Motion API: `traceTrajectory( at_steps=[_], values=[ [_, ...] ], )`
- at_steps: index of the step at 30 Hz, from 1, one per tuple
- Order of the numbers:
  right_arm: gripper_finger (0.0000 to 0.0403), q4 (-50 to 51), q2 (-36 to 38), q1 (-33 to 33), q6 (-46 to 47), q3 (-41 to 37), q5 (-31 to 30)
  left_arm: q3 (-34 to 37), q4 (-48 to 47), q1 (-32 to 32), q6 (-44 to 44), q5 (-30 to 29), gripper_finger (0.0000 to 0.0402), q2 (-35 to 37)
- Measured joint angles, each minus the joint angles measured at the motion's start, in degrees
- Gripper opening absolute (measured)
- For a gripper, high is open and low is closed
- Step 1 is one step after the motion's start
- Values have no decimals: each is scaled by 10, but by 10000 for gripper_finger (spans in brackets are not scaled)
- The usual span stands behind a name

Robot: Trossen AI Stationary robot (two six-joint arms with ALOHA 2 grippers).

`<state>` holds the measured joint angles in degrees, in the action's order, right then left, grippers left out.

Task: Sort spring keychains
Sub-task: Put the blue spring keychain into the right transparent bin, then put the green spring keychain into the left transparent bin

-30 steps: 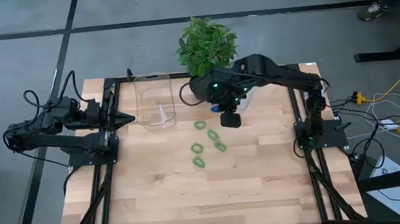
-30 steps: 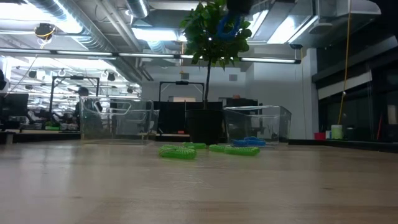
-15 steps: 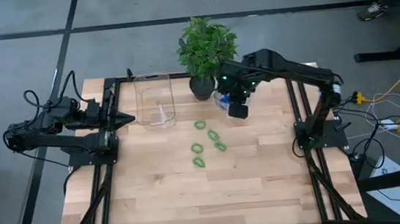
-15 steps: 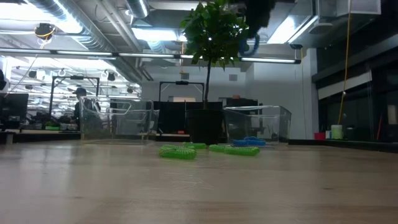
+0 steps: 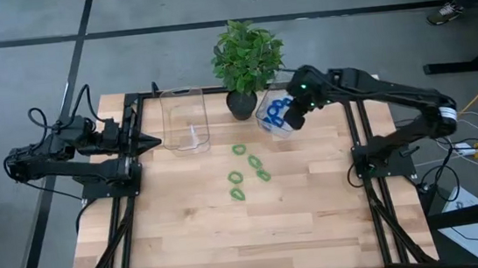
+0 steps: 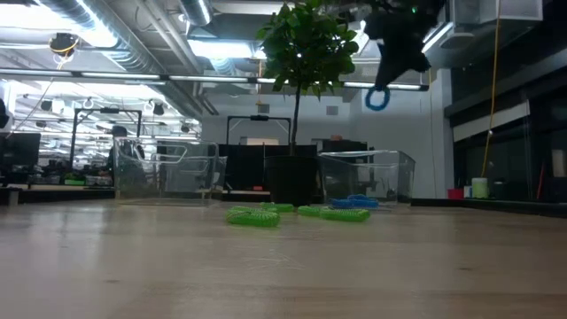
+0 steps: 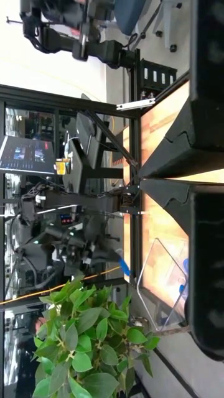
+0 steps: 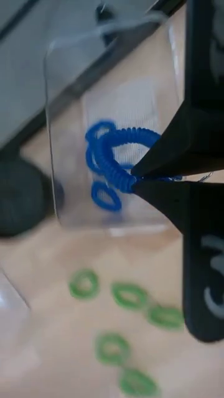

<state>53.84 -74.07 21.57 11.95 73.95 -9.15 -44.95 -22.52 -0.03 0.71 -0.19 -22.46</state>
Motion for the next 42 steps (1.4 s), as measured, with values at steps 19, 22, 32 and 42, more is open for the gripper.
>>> traceTrajectory(
  at_steps=[19, 22, 32, 42],
  values=[
    [40, -168, 35, 70, 106, -96, -63, 0, 0, 0, 0, 0, 12, 0],
    [64, -168, 35, 70, 107, -96, -63, 0, 0, 0, 0, 0, 9, 0],
    [159, -166, 35, 70, 108, -96, -58, 0, 0, 0, 0, 0, 12, 0],
    [161, -168, 38, 23, 54, -96, -58, 0, 0, 0, 0, 0, 12, 0]
  ],
)
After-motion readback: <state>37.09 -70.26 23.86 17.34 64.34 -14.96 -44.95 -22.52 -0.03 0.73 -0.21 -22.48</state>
